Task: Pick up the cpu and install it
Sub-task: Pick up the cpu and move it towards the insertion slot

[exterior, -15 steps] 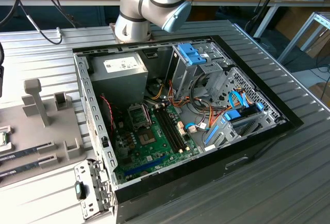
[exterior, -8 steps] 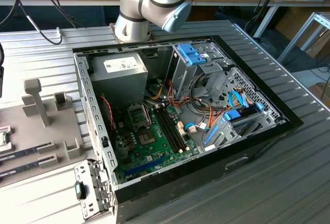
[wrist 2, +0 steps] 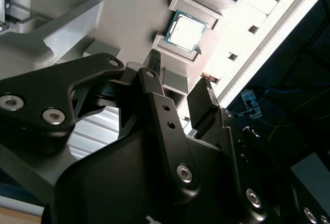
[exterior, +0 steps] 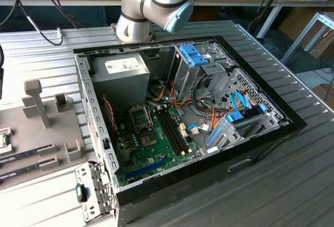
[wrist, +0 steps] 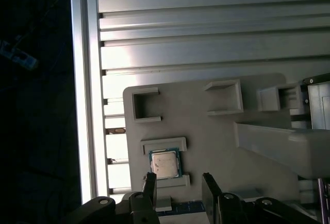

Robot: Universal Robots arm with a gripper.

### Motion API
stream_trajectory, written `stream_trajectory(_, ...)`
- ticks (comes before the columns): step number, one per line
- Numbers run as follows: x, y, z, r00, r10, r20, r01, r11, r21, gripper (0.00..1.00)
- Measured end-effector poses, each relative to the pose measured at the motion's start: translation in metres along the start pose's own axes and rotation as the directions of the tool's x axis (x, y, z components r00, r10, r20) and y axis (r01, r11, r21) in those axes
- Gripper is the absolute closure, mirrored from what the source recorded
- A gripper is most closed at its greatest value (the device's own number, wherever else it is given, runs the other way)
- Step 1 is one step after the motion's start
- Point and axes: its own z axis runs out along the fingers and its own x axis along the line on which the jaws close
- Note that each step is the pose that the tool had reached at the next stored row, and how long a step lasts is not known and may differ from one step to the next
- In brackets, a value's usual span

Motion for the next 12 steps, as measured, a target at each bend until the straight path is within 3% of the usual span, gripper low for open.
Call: stream_trajectory(12,0.0017,-0.0002,0.0016,1.0000,0.000,0.0000,0.000,1.0000,0.0000,0.52)
